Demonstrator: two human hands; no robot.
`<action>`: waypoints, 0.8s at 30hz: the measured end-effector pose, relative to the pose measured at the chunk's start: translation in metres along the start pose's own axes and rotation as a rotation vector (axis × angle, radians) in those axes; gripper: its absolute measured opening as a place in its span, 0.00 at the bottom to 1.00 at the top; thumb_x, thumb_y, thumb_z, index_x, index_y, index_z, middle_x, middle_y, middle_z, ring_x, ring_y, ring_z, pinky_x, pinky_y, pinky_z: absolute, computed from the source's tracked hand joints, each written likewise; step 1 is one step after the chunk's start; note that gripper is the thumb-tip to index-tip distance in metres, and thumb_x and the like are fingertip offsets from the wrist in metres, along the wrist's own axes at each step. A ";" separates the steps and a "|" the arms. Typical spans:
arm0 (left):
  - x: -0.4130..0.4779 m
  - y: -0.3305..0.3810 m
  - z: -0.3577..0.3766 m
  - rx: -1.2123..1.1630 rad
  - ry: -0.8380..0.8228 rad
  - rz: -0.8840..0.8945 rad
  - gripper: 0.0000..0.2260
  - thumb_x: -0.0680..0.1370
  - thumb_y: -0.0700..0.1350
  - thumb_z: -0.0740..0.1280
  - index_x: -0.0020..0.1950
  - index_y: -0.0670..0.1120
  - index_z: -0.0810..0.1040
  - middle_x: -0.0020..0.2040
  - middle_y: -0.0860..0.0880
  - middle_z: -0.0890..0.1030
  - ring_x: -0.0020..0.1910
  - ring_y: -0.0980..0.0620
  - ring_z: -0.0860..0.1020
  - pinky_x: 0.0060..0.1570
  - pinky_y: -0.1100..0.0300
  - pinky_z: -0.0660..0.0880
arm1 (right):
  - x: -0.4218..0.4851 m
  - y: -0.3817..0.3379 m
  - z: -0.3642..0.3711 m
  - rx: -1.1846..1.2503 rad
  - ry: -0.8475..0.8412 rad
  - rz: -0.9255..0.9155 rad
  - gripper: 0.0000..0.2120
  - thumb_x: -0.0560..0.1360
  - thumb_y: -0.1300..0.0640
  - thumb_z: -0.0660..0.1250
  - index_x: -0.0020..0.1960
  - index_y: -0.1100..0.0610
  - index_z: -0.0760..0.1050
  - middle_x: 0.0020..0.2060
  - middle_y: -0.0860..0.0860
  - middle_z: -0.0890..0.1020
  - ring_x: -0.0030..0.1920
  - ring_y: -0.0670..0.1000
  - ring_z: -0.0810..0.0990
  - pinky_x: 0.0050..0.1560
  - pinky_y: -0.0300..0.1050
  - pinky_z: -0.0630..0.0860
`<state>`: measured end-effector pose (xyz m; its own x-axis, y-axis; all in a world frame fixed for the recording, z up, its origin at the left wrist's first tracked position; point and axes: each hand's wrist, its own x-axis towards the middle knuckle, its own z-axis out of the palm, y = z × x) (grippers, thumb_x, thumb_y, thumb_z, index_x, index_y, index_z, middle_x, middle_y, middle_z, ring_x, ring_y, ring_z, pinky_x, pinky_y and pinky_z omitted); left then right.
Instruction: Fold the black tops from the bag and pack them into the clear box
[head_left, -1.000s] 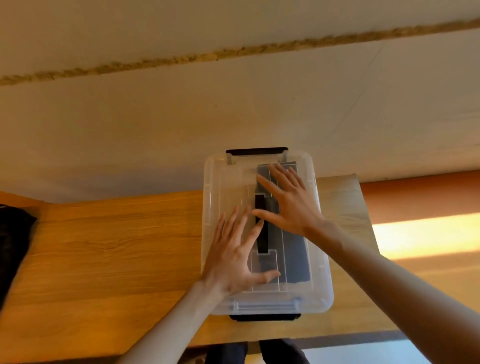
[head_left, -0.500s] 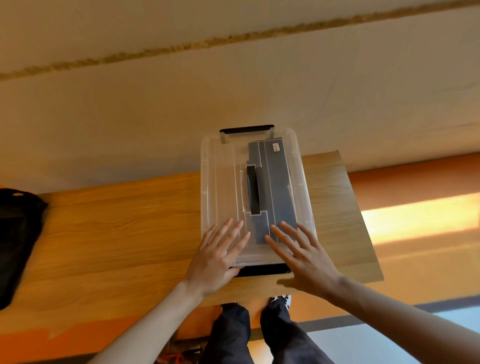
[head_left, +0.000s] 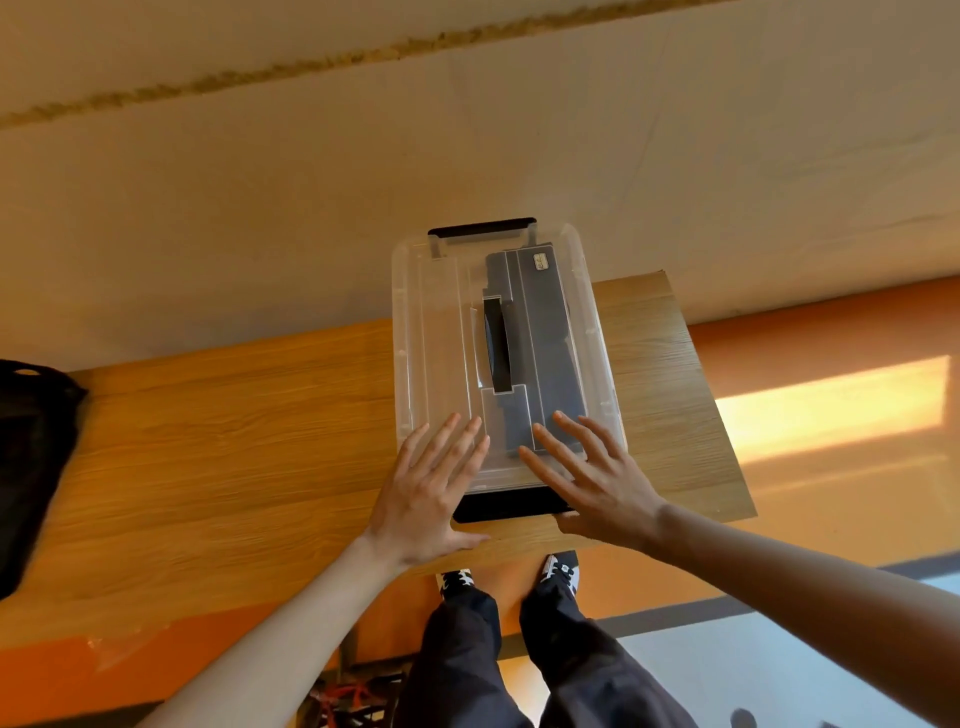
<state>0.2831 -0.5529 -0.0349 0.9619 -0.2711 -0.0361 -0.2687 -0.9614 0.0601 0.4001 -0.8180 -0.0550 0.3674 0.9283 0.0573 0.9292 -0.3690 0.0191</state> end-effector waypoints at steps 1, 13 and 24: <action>0.000 0.000 0.000 -0.004 0.011 -0.004 0.52 0.67 0.74 0.69 0.82 0.45 0.61 0.83 0.43 0.58 0.82 0.41 0.54 0.78 0.39 0.56 | 0.000 0.003 -0.001 0.018 0.015 -0.022 0.51 0.67 0.37 0.76 0.80 0.56 0.60 0.77 0.61 0.66 0.77 0.67 0.62 0.75 0.66 0.62; -0.003 0.001 -0.001 -0.056 0.182 0.020 0.33 0.68 0.50 0.82 0.70 0.43 0.78 0.71 0.46 0.77 0.71 0.43 0.74 0.62 0.46 0.73 | 0.012 -0.003 -0.008 0.071 0.235 0.011 0.22 0.77 0.40 0.70 0.61 0.56 0.78 0.57 0.52 0.82 0.54 0.54 0.79 0.57 0.51 0.76; 0.002 -0.004 -0.012 -0.148 0.149 0.034 0.27 0.75 0.59 0.74 0.69 0.45 0.79 0.69 0.47 0.79 0.69 0.48 0.74 0.61 0.50 0.72 | 0.023 -0.003 -0.019 0.198 0.249 0.070 0.25 0.77 0.32 0.66 0.55 0.54 0.80 0.48 0.49 0.80 0.47 0.51 0.75 0.50 0.48 0.75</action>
<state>0.2862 -0.5493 -0.0229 0.9521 -0.2828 0.1163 -0.3016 -0.9312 0.2047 0.4051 -0.7965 -0.0351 0.4325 0.8522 0.2945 0.9006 -0.3927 -0.1861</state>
